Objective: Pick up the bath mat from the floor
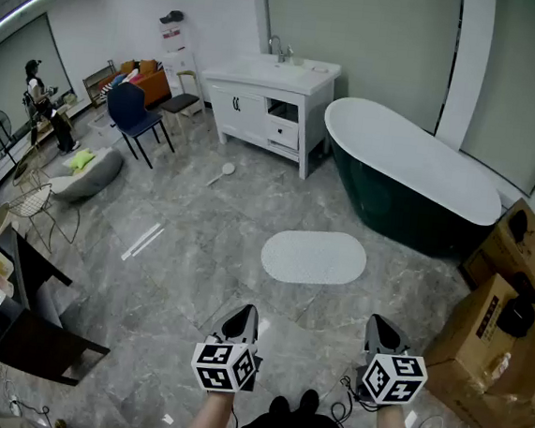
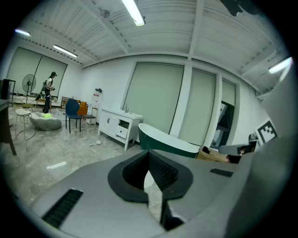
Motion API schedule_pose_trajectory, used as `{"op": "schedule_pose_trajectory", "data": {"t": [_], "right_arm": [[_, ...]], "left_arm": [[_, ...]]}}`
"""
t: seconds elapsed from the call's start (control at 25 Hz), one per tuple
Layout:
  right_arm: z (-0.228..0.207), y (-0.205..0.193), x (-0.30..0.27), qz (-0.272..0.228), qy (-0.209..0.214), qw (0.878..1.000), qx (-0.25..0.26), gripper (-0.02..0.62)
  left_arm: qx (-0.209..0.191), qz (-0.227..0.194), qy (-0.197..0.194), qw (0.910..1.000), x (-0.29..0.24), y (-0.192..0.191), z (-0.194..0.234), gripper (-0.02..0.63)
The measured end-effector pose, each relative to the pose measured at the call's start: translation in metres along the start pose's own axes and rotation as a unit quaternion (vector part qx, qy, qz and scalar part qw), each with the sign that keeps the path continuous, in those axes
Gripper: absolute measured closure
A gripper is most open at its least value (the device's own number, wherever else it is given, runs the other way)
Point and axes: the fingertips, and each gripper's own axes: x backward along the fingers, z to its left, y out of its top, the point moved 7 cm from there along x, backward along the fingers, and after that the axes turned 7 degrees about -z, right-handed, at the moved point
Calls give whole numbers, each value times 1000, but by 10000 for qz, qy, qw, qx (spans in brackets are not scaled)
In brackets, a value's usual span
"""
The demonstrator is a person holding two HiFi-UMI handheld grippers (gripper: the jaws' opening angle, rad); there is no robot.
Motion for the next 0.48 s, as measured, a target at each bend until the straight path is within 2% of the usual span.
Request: {"op": "schedule_pose_trajectory", "data": {"t": [0.48], "right_arm": [[-24,4,3,-100,-92,9999,-108,594]], "left_arm": [[-58,-11,18,10000,-2,-5,-17,604]]}}
